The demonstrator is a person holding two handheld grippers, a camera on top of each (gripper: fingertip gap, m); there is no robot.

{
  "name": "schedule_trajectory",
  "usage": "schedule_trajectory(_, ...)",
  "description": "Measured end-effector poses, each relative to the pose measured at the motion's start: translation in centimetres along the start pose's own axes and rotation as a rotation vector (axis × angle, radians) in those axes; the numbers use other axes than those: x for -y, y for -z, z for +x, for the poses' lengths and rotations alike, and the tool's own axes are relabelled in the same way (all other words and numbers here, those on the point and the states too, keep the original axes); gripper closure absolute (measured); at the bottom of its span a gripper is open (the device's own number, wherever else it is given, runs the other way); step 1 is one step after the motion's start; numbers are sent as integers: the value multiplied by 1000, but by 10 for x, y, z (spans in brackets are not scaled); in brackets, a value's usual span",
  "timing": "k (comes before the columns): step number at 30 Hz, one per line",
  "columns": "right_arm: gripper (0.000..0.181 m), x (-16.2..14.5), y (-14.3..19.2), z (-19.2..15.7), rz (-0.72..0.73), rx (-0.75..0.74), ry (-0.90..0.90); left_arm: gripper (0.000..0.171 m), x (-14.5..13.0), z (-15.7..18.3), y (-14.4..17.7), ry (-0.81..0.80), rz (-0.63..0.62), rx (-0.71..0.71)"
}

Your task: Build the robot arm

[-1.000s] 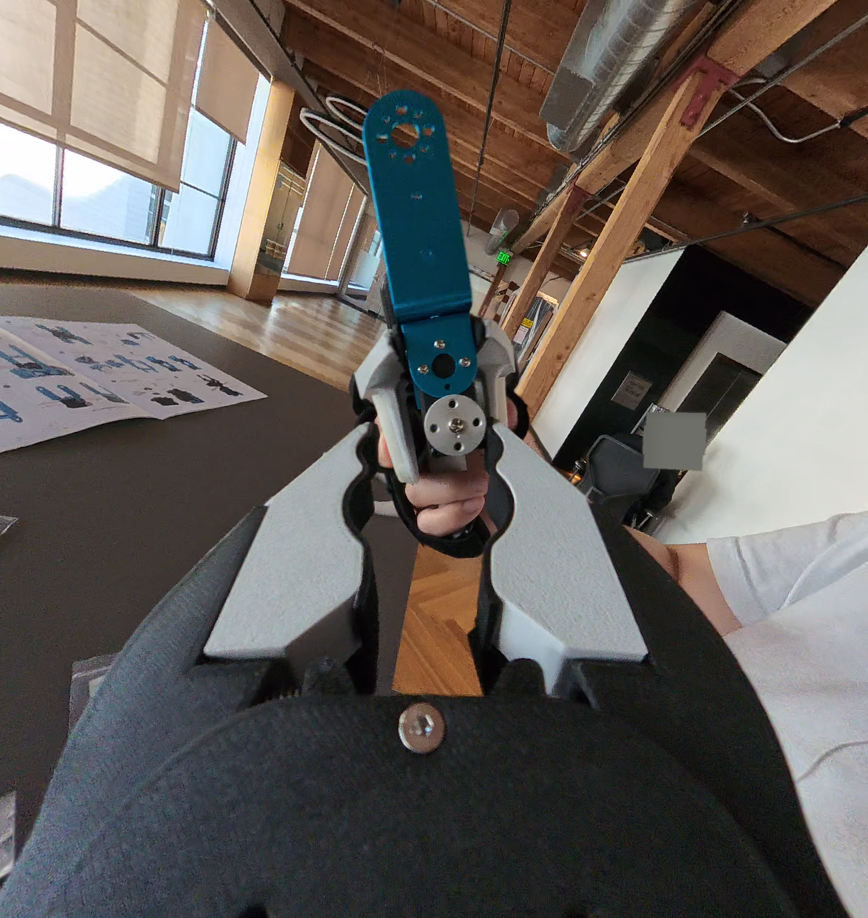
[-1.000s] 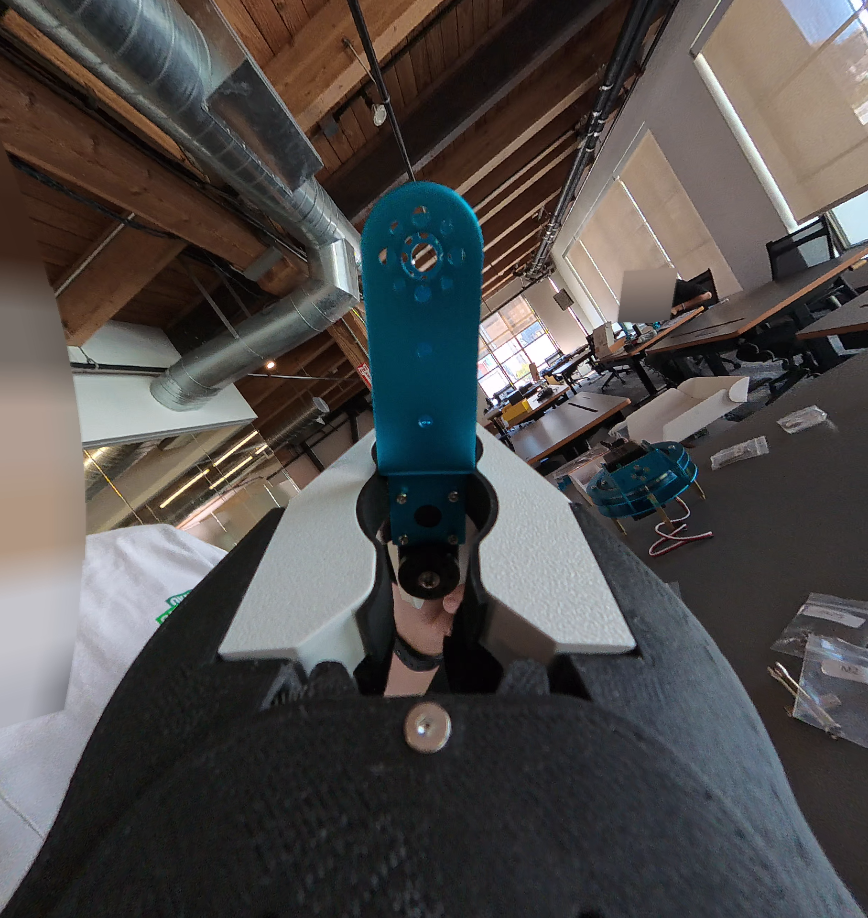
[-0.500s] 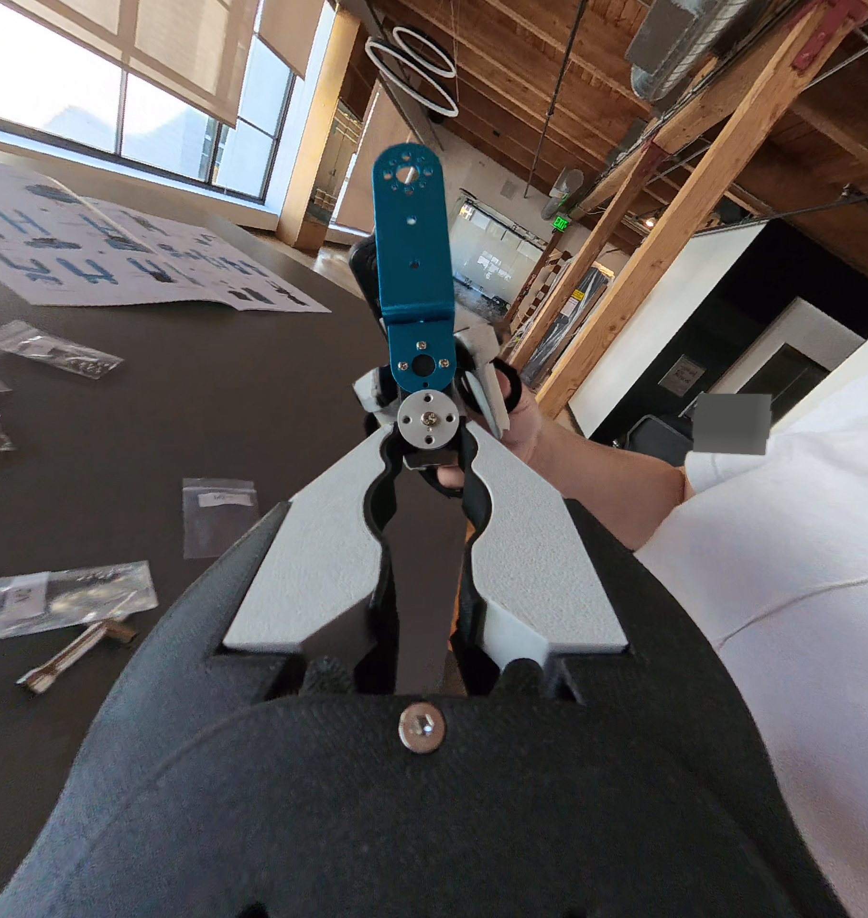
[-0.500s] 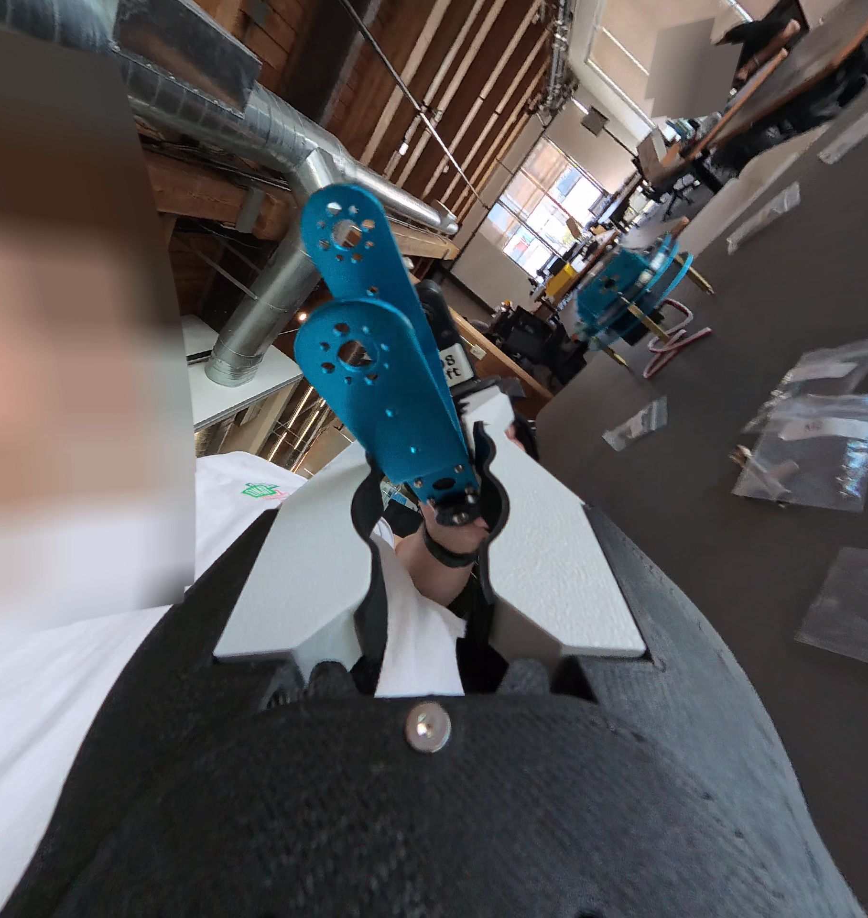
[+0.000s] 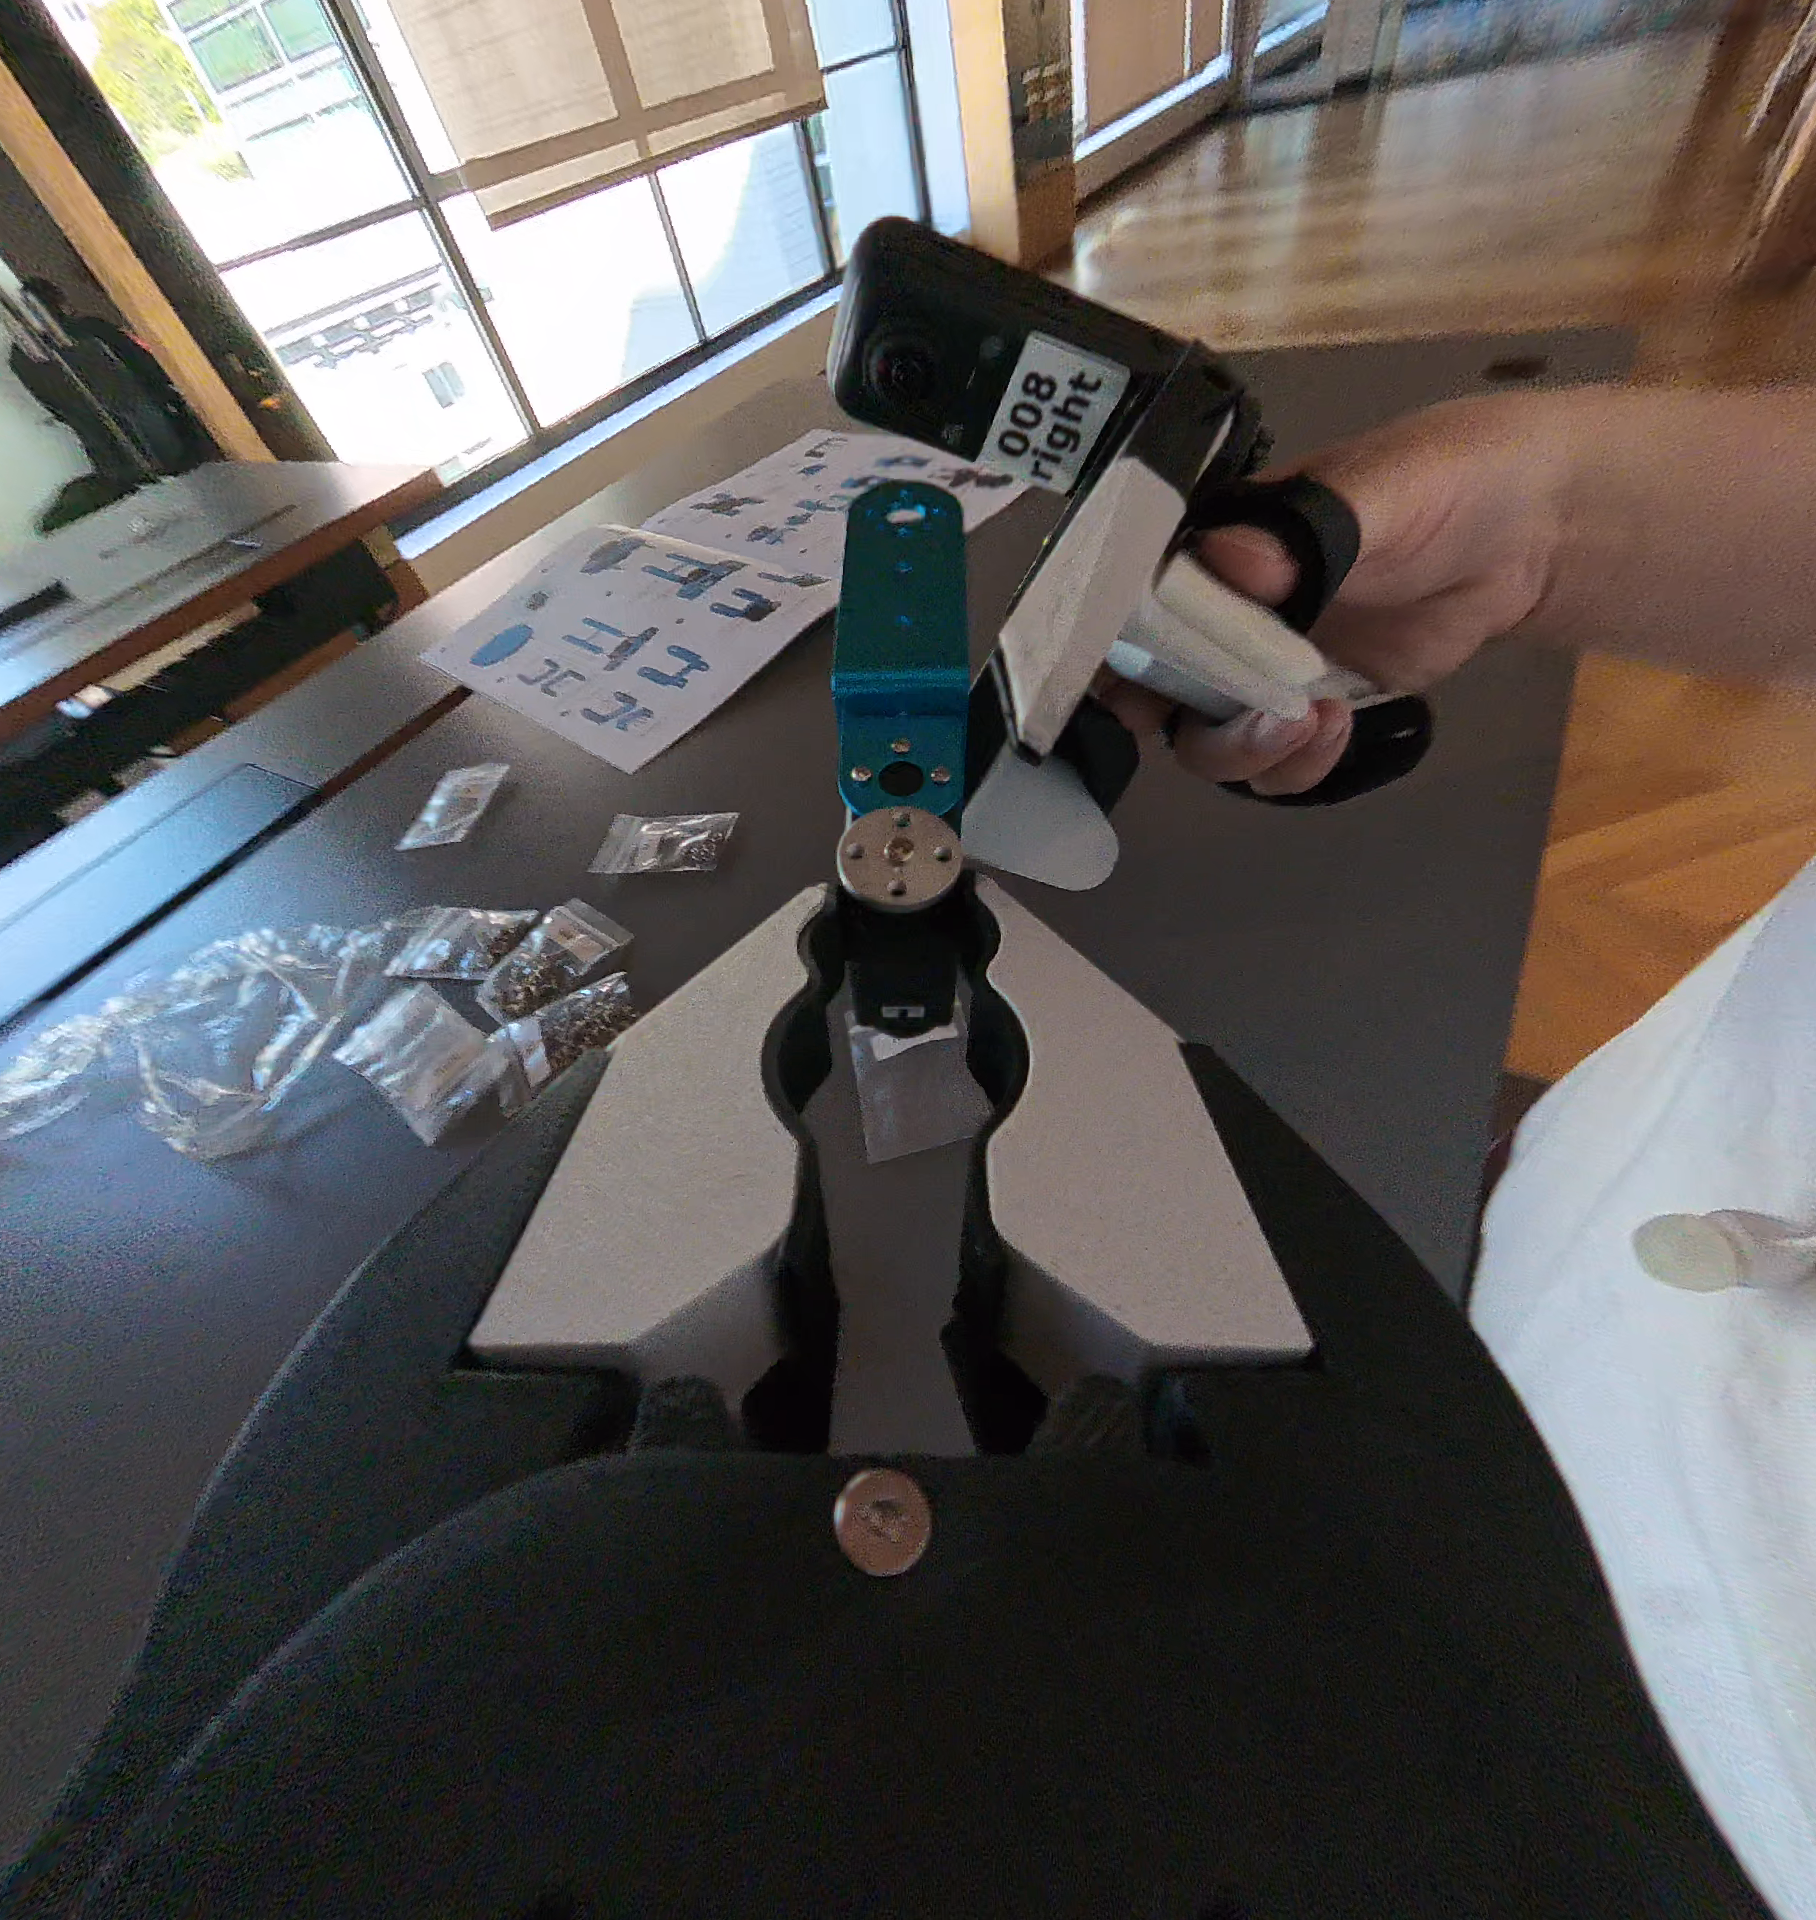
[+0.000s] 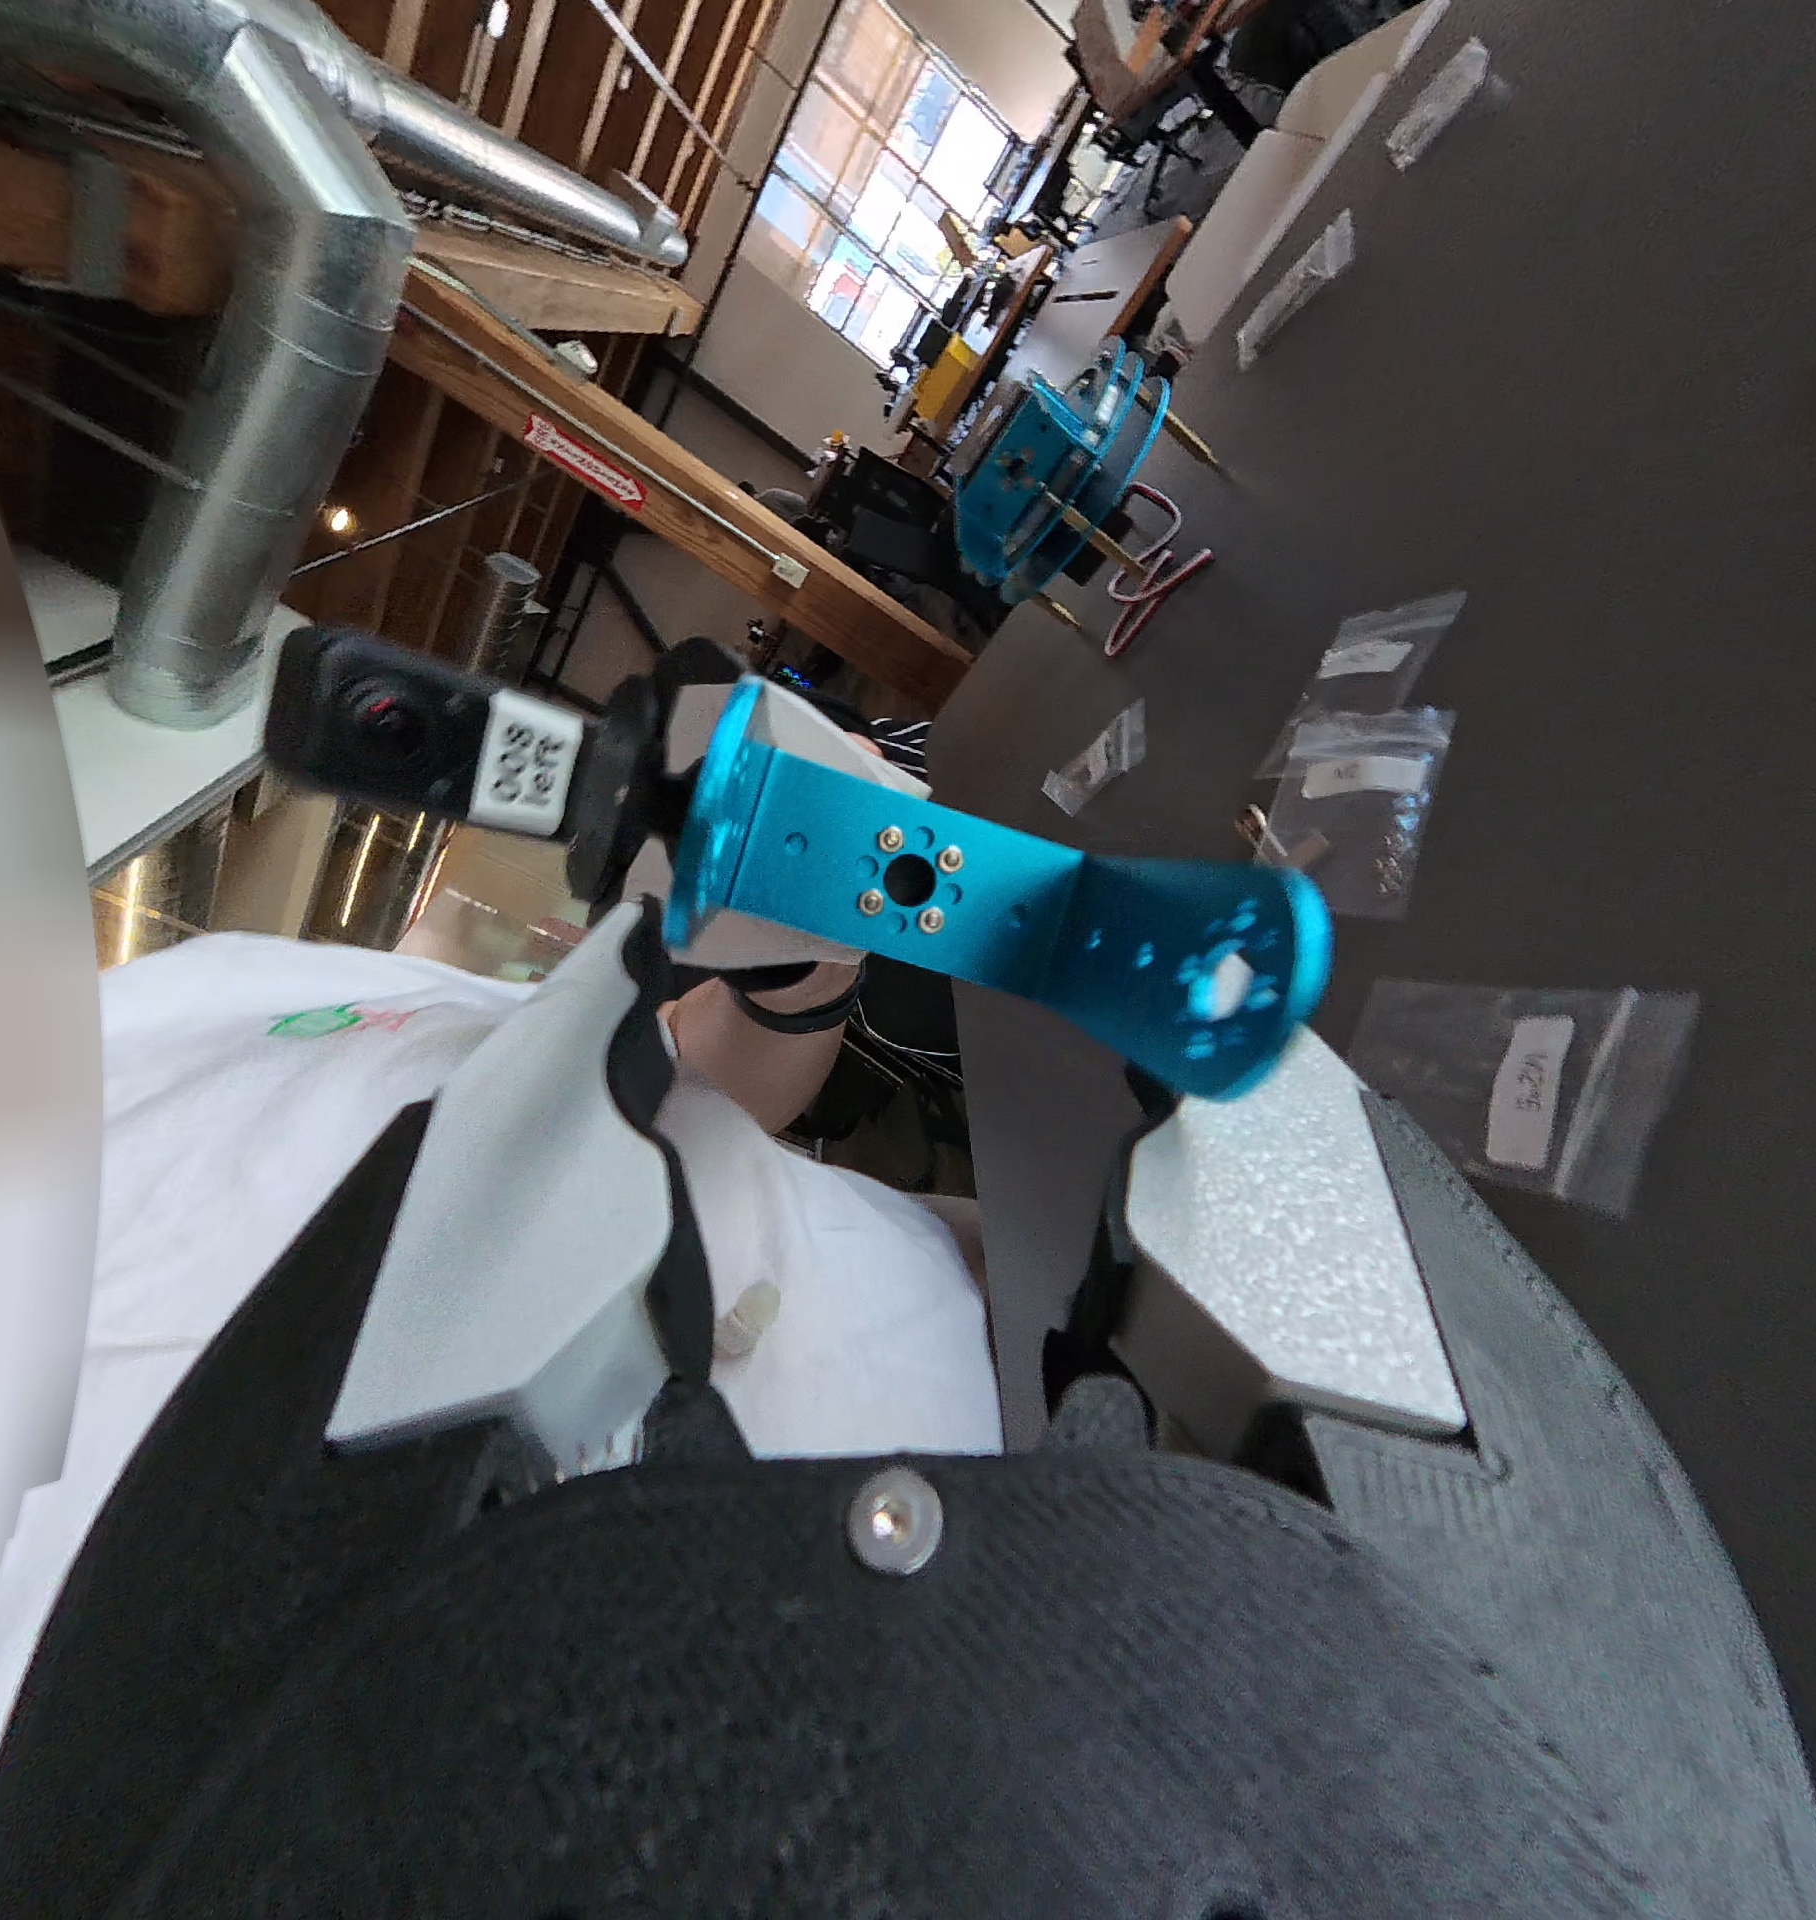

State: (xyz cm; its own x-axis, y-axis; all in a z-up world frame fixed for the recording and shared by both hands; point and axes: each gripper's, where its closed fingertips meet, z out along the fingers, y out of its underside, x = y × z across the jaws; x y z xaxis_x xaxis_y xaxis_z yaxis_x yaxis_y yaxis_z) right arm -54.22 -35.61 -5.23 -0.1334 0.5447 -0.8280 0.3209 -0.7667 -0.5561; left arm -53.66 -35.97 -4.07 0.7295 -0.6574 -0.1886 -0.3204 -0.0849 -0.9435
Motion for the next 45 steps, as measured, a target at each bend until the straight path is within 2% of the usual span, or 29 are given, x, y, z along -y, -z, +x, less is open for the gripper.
schedule_trajectory(2, 89, 0, 7, 4, 23, -8, -56, 152, 3, 4, -16, -127, -58, 62)
schedule_trajectory(3, 101, 4, 15, 8, 57, -16, -72, 152, 6, 8, -24, -186, -80, 86)
schedule_trajectory(5, 104, 10, 30, 10, 109, 19, -100, 151, 11, 14, -38, -256, -114, 131)
schedule_trajectory(12, 106, 14, 80, -3, 133, 248, -141, 151, 33, 37, -74, -337, -129, 200)
schedule_trajectory(15, 106, 14, 96, 0, 139, 243, -120, 151, 35, 42, -88, -341, -171, 246)
schedule_trajectory(21, 106, 15, 146, 7, 179, 214, -140, 149, 50, 60, -131, -347, -138, 288)
schedule_trajectory(23, 107, 19, 167, 15, 217, 190, -133, 146, 55, 61, -152, -304, -130, 292)
schedule_trajectory(29, 107, 46, 230, 42, 330, 151, -191, 125, 58, 61, -217, 18, -89, 137)
schedule_trajectory(32, 107, 65, 258, 55, 370, 132, -190, 122, 61, 55, -242, 231, -56, 46)
schedule_trajectory(34, 107, 77, 275, 62, 400, 130, -172, 121, 66, 58, -256, 479, 1, -96)
schedule_trajectory(38, 106, 94, 297, 76, 411, 112, -75, 130, 86, 62, -274, 1052, 189, -493)
schedule_trajectory(40, 106, 99, 300, 81, 398, 113, -20, 119, 90, 60, -286, 1293, 242, -659)
schedule_trajectory(43, 106, 114, 314, 82, 446, 171, 39, 111, 94, 57, -304, 1576, 315, -855)
schedule_trajectory(45, 106, 118, 323, 82, 457, 195, 90, 110, 94, 53, -314, 1676, 368, -909)
